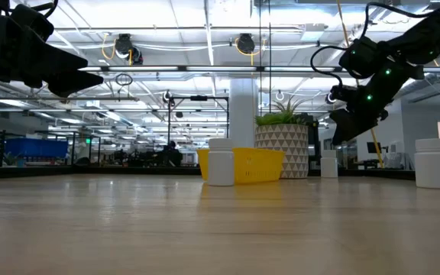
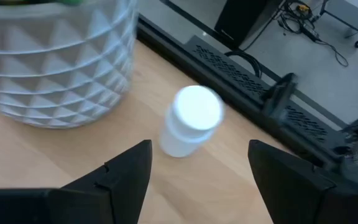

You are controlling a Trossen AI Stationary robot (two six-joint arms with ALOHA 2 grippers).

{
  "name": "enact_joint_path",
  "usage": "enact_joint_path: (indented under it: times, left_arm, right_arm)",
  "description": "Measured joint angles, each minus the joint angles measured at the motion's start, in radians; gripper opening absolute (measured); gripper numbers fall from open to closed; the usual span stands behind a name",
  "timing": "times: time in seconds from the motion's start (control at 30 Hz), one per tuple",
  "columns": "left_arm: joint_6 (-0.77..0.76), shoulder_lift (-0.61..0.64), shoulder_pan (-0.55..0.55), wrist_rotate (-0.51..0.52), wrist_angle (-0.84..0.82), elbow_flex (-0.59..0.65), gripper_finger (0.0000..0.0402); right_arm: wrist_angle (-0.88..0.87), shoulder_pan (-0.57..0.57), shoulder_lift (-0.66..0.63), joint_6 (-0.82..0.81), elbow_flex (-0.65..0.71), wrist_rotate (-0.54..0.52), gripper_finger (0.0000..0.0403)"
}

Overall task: Pick and place pill bottles into a basket
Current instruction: Put the top right white medicine bottle into the bin

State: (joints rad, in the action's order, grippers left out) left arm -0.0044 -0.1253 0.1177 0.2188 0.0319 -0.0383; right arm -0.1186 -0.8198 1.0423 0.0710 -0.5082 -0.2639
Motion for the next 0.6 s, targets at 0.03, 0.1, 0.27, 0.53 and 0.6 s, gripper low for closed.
enact_joint_path:
  times: [0.03, 0.1, 0.27, 0.53, 0.6]
  left_arm:
    - [0.0, 0.0, 0.0, 0.0, 0.0, 0.0, 0.0351]
    - [-0.002, 0.0, 0.0, 0.0, 0.0, 0.0, 0.0351]
    - [-0.004, 0.0, 0.0, 0.0, 0.001, 0.0, 0.0351]
    - [-0.001, 0.0, 0.0, 0.0, 0.002, 0.0, 0.0351]
    - [0.0, 0.0, 0.0, 0.0, 0.002, 0.0, 0.0351]
  right_arm:
    - [-0.007, -0.018, 0.0, 0.016, -0.013, 0.019, 0.0258]
    - [-0.029, -0.048, 0.0, 0.04, -0.042, 0.052, 0.0258]
    - [-0.1, -0.09, 0.008, 0.073, -0.086, 0.061, 0.0258]
    - [-0.202, -0.068, 0.128, 0.044, -0.183, 0.056, 0.0258]
    - [-0.241, -0.056, 0.153, 0.021, -0.222, 0.055, 0.0258]
